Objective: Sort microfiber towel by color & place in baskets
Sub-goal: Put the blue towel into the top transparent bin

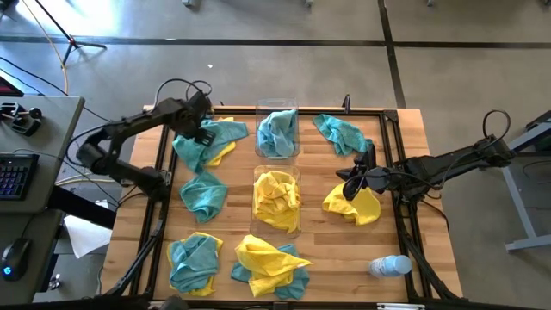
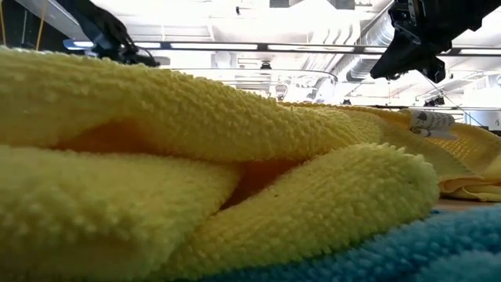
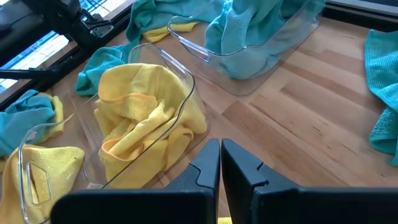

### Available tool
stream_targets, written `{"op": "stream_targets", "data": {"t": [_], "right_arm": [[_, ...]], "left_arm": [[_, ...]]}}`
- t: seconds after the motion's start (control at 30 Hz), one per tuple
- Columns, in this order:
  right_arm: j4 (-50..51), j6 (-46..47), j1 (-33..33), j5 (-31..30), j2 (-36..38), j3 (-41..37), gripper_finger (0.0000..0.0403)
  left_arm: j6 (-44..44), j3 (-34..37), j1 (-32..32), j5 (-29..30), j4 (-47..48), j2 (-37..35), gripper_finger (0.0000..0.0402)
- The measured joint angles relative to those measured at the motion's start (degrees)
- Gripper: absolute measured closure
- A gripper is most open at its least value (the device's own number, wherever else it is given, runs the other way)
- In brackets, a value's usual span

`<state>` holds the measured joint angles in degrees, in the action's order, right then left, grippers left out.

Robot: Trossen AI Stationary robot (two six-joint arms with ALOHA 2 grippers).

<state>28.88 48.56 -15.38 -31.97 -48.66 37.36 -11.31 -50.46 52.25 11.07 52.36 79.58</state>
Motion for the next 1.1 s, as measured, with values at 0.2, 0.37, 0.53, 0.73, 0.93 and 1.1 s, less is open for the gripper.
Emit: {"op": "stream_targets", "data": {"t": [0.2, 0.37, 0.53, 0.73, 0.93, 1.1], "right_arm": [[0.00, 0.03, 0.00, 0.00, 0.00, 0.00, 0.0392], [0.00, -0.11, 0.00, 0.00, 0.00, 0.00, 0.0392], [0.01, -0.13, 0.00, 0.00, 0.00, 0.00, 0.0392], [0.04, -1.01, 0.00, 0.00, -0.01, 0.00, 0.0392], [0.04, -1.67, 0.00, 0.00, -0.02, 0.00, 0.0392], [0.04, -2.51, 0.00, 0.01, -0.02, 0.00, 0.0392]], "left_arm": [[-1.87, -0.01, -0.47, 0.03, 0.04, 3.17, 0.0309], [-2.73, -0.02, -0.52, 0.02, 0.54, -0.18, 0.0389], [-4.69, -1.44, -1.69, 0.04, 4.99, -8.11, 0.0398], [-8.51, -9.50, -7.87, 4.51, 11.48, -17.10, 0.0401], [-12.04, -21.61, -17.60, 9.42, 12.55, -18.99, 0.0401], [-12.35, -32.90, -23.67, 11.62, 11.31, -15.36, 0.0401]]}}
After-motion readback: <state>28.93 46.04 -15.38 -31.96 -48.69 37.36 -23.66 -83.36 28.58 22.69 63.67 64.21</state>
